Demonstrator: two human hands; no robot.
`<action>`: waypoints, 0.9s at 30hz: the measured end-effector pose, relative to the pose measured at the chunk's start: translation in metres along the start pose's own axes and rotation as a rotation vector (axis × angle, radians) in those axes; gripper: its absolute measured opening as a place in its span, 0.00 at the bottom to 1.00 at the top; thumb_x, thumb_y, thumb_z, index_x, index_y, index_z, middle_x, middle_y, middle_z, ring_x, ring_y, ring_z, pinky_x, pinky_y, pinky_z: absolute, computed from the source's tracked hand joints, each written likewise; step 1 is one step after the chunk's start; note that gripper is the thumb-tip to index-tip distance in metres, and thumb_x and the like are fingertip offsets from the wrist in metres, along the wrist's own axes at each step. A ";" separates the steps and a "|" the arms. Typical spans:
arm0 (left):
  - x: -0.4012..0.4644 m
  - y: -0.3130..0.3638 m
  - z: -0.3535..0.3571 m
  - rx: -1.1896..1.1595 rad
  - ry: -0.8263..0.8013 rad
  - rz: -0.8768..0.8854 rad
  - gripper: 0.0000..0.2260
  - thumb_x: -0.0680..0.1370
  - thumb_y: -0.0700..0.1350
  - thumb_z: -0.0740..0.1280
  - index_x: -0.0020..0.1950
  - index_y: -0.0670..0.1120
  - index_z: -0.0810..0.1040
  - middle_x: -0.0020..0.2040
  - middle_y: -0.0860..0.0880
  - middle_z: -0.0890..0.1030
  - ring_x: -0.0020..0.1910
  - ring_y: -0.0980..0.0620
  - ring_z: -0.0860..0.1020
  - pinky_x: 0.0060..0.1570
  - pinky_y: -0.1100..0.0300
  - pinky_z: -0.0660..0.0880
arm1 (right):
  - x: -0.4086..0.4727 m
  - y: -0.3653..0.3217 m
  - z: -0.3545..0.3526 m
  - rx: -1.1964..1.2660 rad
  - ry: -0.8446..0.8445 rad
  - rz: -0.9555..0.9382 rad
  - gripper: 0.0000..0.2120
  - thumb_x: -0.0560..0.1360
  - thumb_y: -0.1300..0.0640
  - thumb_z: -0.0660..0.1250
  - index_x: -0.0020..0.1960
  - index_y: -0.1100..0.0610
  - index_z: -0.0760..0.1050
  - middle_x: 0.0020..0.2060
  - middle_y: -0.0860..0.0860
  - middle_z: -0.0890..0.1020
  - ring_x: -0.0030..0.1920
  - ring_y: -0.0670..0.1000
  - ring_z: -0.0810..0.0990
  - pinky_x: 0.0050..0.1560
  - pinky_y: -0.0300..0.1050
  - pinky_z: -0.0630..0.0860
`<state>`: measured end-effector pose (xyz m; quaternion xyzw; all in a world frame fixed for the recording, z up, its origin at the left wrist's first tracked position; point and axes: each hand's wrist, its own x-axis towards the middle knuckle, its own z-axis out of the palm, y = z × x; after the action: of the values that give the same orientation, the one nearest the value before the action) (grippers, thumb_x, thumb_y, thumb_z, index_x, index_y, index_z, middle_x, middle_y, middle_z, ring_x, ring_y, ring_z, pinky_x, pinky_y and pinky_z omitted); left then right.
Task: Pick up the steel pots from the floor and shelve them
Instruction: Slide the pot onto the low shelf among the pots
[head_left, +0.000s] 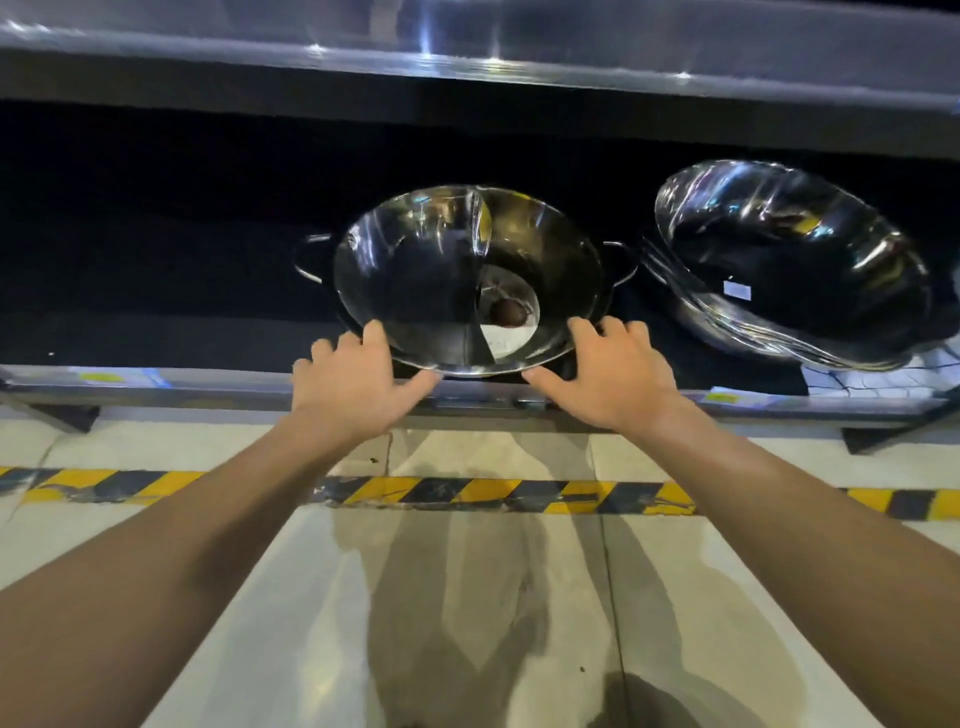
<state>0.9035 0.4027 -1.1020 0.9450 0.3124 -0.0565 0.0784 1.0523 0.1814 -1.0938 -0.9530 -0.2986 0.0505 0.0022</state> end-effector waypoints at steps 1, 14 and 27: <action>0.005 -0.002 0.002 0.009 -0.039 -0.003 0.41 0.70 0.77 0.53 0.68 0.46 0.65 0.65 0.40 0.75 0.63 0.34 0.72 0.56 0.40 0.71 | 0.005 -0.001 0.002 -0.017 -0.039 0.001 0.42 0.72 0.24 0.55 0.73 0.54 0.65 0.65 0.59 0.74 0.66 0.63 0.68 0.54 0.58 0.74; -0.052 0.021 -0.098 0.029 -0.056 0.152 0.28 0.76 0.70 0.53 0.65 0.50 0.69 0.55 0.46 0.76 0.52 0.41 0.77 0.42 0.49 0.72 | -0.035 -0.005 -0.081 0.024 -0.127 -0.119 0.25 0.75 0.34 0.60 0.59 0.52 0.74 0.53 0.52 0.77 0.56 0.58 0.73 0.41 0.51 0.72; -0.222 0.107 -0.448 0.066 -0.101 0.219 0.26 0.76 0.69 0.58 0.63 0.50 0.70 0.56 0.48 0.76 0.53 0.43 0.78 0.43 0.50 0.74 | -0.201 0.013 -0.448 0.103 -0.147 -0.154 0.26 0.76 0.33 0.61 0.62 0.52 0.72 0.51 0.53 0.78 0.55 0.58 0.75 0.45 0.51 0.73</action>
<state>0.8158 0.2709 -0.6162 0.9715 0.2009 -0.1053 0.0687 0.9393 0.0674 -0.6294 -0.9196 -0.3675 0.1350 0.0331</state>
